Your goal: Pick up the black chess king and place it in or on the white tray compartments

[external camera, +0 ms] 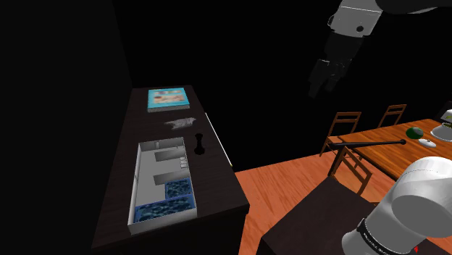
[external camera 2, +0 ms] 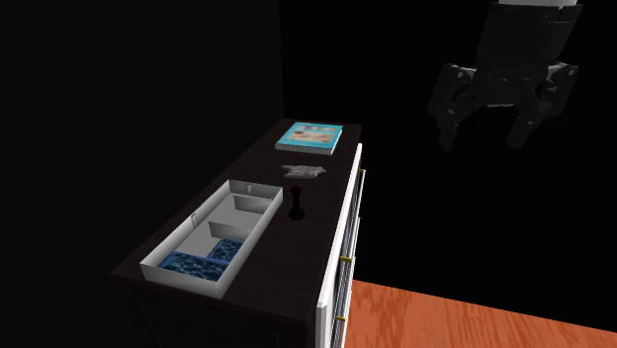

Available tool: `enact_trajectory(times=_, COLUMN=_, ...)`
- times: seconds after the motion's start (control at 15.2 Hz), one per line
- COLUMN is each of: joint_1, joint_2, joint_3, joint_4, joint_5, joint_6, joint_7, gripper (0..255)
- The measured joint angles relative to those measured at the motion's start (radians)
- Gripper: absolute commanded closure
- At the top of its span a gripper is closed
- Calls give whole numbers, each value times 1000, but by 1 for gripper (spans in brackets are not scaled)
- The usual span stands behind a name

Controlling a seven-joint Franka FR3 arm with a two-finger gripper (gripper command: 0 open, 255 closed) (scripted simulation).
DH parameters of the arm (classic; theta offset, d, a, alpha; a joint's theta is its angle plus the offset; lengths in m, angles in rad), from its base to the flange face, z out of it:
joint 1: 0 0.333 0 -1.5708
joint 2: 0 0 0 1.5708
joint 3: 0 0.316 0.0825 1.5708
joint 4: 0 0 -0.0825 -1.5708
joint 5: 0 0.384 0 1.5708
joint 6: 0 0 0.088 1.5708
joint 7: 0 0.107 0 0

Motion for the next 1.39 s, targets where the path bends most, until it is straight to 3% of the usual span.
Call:
enact_trajectory(times=0.2, joint_1=1, joint_2=32, joint_3=14, joint_4=2, joint_5=8, joint_6=26, joint_7=15, gripper=0)
enact_trajectory(times=0.59, joint_1=7, joint_2=191, joint_3=85, joint_4=12, joint_5=39, joint_6=161, joint_7=93, gripper=0)
enact_trajectory(times=1.39, joint_1=9, joint_2=633, joint_3=219, joint_4=216, joint_5=8, joint_6=365, joint_7=271, gripper=0)
